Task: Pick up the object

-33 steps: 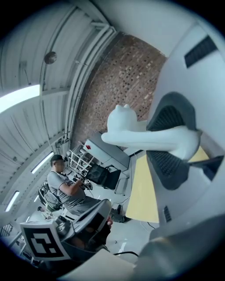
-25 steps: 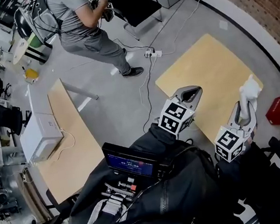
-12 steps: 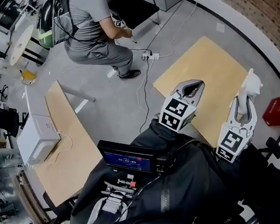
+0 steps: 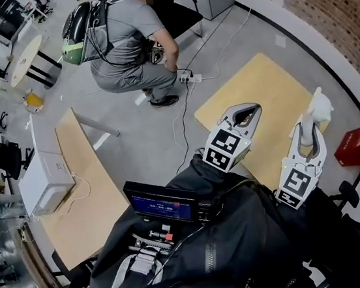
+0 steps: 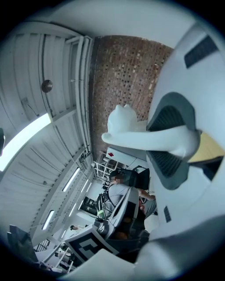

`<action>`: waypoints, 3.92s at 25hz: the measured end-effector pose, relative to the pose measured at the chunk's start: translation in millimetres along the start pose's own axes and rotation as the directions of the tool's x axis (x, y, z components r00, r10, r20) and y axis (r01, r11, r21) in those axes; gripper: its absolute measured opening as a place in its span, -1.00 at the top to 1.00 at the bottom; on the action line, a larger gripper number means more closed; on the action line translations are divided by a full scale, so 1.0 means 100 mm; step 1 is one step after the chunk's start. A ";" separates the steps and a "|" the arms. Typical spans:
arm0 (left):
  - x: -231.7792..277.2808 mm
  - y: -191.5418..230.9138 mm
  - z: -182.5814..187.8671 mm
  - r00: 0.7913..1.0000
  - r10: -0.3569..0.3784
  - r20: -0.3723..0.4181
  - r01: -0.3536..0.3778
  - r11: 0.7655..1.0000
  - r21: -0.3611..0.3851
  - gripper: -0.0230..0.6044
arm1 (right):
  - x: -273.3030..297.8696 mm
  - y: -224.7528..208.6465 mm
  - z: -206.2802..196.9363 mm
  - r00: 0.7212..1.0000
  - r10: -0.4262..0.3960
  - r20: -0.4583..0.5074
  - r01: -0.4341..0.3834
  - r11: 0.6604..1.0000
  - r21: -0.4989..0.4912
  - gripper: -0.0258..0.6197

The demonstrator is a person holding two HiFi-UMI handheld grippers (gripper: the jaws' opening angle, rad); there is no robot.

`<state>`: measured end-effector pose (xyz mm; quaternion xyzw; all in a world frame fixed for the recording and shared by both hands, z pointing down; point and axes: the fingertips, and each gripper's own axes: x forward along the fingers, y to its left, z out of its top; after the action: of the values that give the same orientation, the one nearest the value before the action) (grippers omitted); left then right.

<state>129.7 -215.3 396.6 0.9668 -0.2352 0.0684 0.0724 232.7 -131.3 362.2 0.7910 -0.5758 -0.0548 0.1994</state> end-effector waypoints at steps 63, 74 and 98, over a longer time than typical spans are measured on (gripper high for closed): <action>0.01 -0.04 -0.08 1.000 -0.010 -0.020 0.010 1.000 0.000 0.93 | -0.01 0.11 -0.05 0.998 0.057 0.019 -0.058 0.996 0.069 0.47; -0.04 -0.05 -0.10 1.000 -0.004 -0.019 0.004 1.000 -0.004 0.93 | -0.05 0.14 -0.05 0.998 0.063 0.019 -0.064 0.996 0.067 0.47; -0.02 -0.04 -0.11 1.000 0.001 -0.027 -0.001 1.000 0.004 0.93 | -0.02 0.14 -0.10 0.997 0.070 0.016 -0.071 0.994 0.079 0.47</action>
<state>129.0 -208.8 406.2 0.9659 -0.2344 0.0820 0.0736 222.7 -130.3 376.6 0.7772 -0.6062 -0.0301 0.1658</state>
